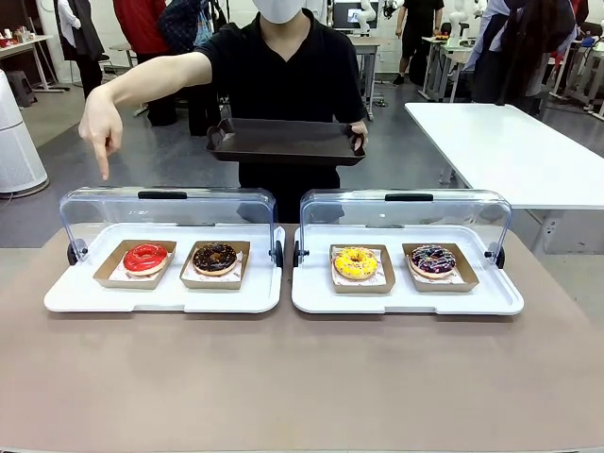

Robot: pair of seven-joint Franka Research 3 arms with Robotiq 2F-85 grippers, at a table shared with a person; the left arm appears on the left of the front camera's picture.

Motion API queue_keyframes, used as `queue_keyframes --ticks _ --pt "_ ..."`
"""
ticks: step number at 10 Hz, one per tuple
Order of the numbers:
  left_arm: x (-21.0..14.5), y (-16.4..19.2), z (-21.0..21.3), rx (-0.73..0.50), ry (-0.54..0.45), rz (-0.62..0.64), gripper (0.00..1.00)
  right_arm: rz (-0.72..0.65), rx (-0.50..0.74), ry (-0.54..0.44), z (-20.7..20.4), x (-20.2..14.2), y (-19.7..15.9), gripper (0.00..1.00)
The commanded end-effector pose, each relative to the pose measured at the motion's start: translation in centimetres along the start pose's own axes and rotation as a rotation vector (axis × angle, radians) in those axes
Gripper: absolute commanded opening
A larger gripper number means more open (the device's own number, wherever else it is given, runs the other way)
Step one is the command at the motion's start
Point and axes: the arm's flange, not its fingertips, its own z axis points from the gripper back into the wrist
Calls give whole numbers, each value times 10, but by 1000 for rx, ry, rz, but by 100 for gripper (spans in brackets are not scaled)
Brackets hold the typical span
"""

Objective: Provide the desired donut to the person.
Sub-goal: Pick up and lift the Paper togo box containing the Donut pointed at by the person.

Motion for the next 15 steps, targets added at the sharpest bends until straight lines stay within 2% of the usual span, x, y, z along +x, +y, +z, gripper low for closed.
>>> queue_keyframes --ticks 1,4,7,9,10,15 --pt "18 -1 -42 26 100 -87 100 3 9 -20 0 0 -2 100" --pt "45 3 -99 -88 101 -224 100 3 9 -20 0 0 -2 100" --pt "50 3 -143 -139 88 -327 100 3 9 -20 0 0 -2 100" --pt "46 2 -140 -149 53 -365 100 3 9 -20 0 0 -2 100" --pt "50 -2 -148 -146 113 -316 100 3 9 -20 0 0 -2 100" --pt "50 -2 -148 -146 113 -316 100 3 9 -20 0 0 -2 100"
